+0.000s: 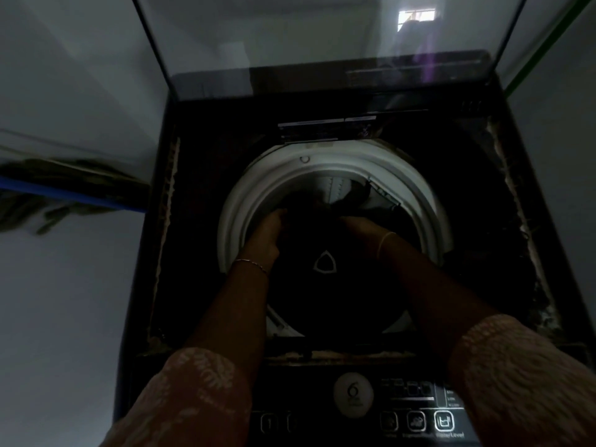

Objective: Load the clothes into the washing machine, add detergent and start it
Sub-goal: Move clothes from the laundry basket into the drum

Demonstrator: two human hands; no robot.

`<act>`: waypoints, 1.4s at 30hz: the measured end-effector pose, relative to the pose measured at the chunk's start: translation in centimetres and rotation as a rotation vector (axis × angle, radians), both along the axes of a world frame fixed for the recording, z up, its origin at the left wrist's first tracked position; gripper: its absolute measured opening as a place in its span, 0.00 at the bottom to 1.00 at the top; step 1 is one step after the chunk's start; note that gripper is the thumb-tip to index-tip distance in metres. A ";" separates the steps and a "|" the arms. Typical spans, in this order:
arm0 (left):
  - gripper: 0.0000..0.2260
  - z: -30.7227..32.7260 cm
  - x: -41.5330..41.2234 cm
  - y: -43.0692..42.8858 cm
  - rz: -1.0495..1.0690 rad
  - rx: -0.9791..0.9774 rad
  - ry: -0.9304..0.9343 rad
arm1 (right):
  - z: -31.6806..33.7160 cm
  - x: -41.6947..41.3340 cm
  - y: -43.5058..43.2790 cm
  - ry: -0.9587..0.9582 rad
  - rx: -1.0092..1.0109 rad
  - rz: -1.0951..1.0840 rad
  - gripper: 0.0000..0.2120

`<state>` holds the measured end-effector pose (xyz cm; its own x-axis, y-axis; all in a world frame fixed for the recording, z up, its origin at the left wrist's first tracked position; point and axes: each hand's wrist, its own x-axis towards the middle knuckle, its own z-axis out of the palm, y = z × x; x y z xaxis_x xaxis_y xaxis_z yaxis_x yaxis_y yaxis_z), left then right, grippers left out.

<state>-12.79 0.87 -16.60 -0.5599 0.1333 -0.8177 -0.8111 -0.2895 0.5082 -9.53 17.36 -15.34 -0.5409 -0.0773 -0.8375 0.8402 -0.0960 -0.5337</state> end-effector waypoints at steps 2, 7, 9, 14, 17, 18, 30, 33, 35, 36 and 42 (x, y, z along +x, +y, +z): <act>0.13 0.7 0.1 0.2 -0.040 -0.047 -0.009 | 0.2 -0.3 0.3 0.030 -0.094 -0.117 0.10; 0.18 4.0 0.9 1.5 -0.093 -0.105 0.068 | 3.7 -0.3 1.2 0.091 -0.070 -0.236 0.08; 0.15 6.1 1.2 2.4 -0.097 -0.082 0.126 | 6.0 0.1 2.0 0.156 -0.087 -0.264 0.08; 0.13 11.4 2.7 6.5 -0.119 0.154 0.250 | 11.1 3.4 6.1 0.338 -0.281 -0.480 0.10; 0.15 13.5 4.3 10.3 -0.176 0.337 0.247 | 13.0 6.7 9.6 0.414 -0.327 -0.598 0.12; 0.15 14.0 5.1 11.9 -0.207 0.367 0.244 | 13.6 7.9 10.8 0.433 -0.335 -0.638 0.12; 0.12 16.2 16.1 30.3 -0.513 0.413 0.218 | 13.2 24.1 28.4 0.519 -0.295 -1.031 0.12; 0.13 15.2 18.9 34.7 -0.544 0.348 0.192 | 11.1 27.4 32.4 0.458 -0.330 -1.085 0.12; 0.14 14.1 20.8 37.8 -0.570 0.282 0.156 | 9.3 29.2 34.9 0.402 -0.336 -1.093 0.12; 0.15 13.4 21.7 39.2 -0.580 0.243 0.127 | 8.3 30.0 36.1 0.367 -0.326 -1.101 0.12; 0.20 6.4 25.6 45.3 -0.654 0.064 -0.047 | 2.0 34.9 41.3 0.123 -0.218 -1.116 0.11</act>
<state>12.78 46.17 -10.21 -0.3108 0.4827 -0.8188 -0.8510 0.2423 0.4659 25.34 58.68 -13.35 -0.4763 0.3604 -0.8020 0.1717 -0.8565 -0.4869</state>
